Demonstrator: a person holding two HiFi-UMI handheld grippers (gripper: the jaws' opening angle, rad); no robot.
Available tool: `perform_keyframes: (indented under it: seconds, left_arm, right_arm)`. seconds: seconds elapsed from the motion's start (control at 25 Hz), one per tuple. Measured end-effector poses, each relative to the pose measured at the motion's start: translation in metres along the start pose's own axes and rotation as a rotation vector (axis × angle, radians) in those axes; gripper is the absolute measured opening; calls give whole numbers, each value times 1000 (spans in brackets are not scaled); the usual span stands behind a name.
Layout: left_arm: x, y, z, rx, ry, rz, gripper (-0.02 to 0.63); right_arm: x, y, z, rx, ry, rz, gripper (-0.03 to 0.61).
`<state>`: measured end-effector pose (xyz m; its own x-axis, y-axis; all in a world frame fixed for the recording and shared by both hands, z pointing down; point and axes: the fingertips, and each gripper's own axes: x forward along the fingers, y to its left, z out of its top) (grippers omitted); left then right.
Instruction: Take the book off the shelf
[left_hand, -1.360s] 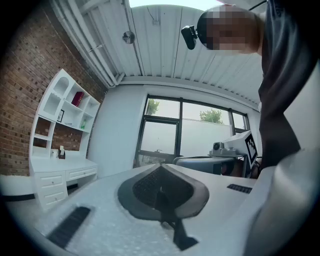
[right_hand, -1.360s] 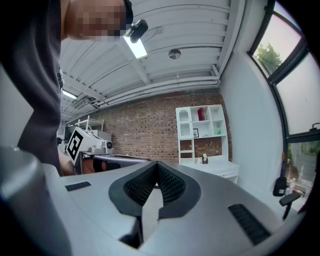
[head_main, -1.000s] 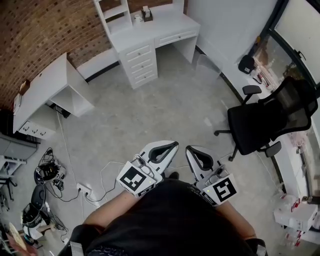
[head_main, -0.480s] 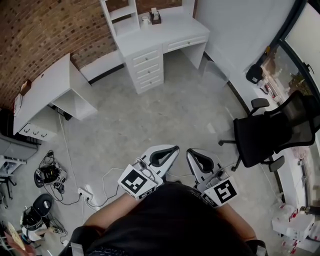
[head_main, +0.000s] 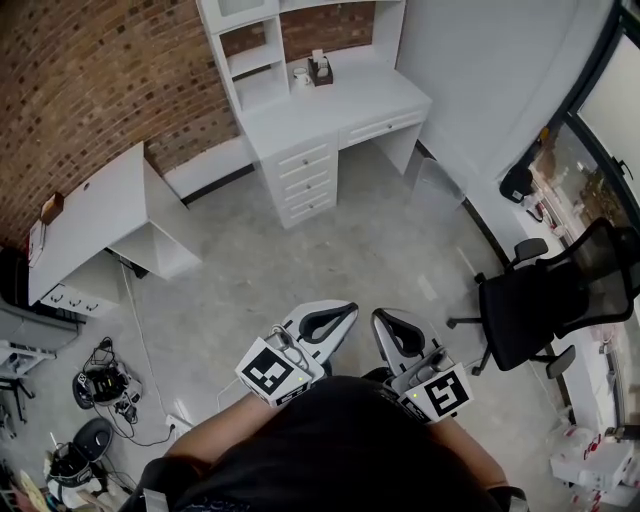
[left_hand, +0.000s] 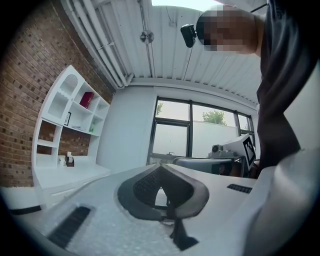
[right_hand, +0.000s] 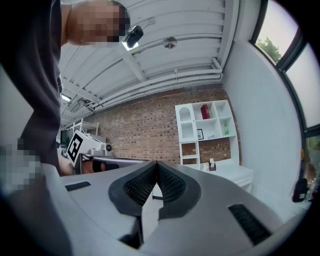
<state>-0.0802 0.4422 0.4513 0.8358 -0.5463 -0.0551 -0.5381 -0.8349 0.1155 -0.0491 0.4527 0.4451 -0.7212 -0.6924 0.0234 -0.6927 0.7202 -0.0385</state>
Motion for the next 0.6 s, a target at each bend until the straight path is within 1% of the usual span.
perform_keyframes:
  seconds: [0.12, 0.24, 0.36, 0.52, 0.6]
  left_arm:
    - [8, 27, -5, -40, -7, -5, 8]
    - [22, 50, -11, -47, 8, 2, 8]
    - [40, 81, -10, -52, 5, 37, 8]
    - [75, 121, -6, -45, -3, 97, 8]
    - [100, 137, -3, -40, -9, 121, 8]
  right_arm:
    - [26, -15, -2, -7, 26, -6, 15]
    - [46, -36, -10, 0, 41, 2, 15]
    - [72, -63, -14, 25, 37, 28, 15]
    - [105, -107, 2, 4, -14, 94, 15]
    - [116, -134, 3, 8, -3, 118, 15]
